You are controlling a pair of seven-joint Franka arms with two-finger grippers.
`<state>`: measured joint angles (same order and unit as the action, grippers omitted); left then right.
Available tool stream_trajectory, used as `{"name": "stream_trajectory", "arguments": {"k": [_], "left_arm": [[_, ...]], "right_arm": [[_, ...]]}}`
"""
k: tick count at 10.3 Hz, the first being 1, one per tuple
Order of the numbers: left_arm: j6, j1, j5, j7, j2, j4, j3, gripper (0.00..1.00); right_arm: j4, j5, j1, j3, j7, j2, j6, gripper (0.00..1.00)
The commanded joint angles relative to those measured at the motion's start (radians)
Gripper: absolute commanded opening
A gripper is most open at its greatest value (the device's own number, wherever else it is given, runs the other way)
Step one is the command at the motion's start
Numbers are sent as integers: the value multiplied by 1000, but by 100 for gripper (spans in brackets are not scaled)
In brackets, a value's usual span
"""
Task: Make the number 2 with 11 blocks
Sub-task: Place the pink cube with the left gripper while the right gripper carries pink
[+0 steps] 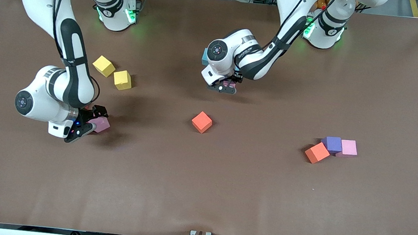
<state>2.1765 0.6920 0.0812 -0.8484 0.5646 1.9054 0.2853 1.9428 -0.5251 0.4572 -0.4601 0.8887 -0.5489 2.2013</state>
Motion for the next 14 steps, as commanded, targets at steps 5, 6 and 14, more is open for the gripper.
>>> {"name": "stream_trajectory", "arguments": {"k": [5, 6, 14], "left_arm": [[8, -52, 16, -21, 1, 43, 14, 19], [3, -78, 14, -21, 3, 40, 14, 46], [3, -74, -32, -35, 6, -3, 14, 100]], "right_arm": [[39, -29, 26, -2, -4, 3, 43, 34], [36, -27, 28, -2, -7, 6, 35, 26], [-56, -16, 190, -6, -437, 64, -133, 18]]}}
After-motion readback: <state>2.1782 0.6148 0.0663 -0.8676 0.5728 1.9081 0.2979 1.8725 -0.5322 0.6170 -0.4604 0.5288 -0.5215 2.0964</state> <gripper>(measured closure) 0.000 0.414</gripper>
